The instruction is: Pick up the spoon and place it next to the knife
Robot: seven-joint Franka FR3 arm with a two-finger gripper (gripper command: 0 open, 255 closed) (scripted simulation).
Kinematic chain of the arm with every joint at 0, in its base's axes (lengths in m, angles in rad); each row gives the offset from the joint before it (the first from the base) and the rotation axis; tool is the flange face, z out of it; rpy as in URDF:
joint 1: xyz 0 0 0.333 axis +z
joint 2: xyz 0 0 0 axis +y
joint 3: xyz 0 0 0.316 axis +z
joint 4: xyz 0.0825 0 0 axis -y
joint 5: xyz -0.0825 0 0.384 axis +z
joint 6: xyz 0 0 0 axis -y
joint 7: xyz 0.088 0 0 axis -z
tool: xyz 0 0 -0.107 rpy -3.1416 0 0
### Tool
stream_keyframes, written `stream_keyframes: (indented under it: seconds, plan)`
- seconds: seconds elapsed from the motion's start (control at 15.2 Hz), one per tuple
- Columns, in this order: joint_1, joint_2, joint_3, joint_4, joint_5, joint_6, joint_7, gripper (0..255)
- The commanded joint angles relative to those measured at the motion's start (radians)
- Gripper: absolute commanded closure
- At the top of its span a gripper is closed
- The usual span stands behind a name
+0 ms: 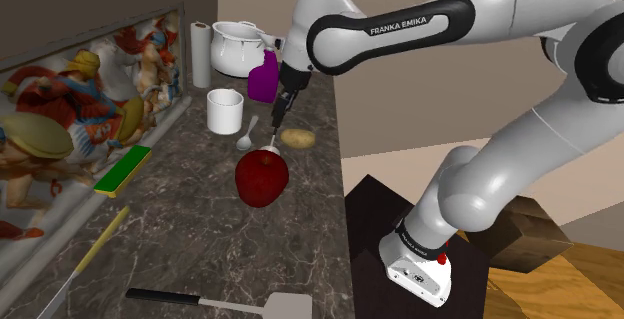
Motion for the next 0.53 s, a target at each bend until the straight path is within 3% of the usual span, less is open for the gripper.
stream_keyframes:
  seconds: [0.0, 0.46]
  plan:
    - [0.012, 0.066, 0.013, 0.024, -0.002, 0.055, -0.008, 0]
    - [0.052, 0.294, 0.061, 0.149, -0.035, 0.199, -0.016, 0]
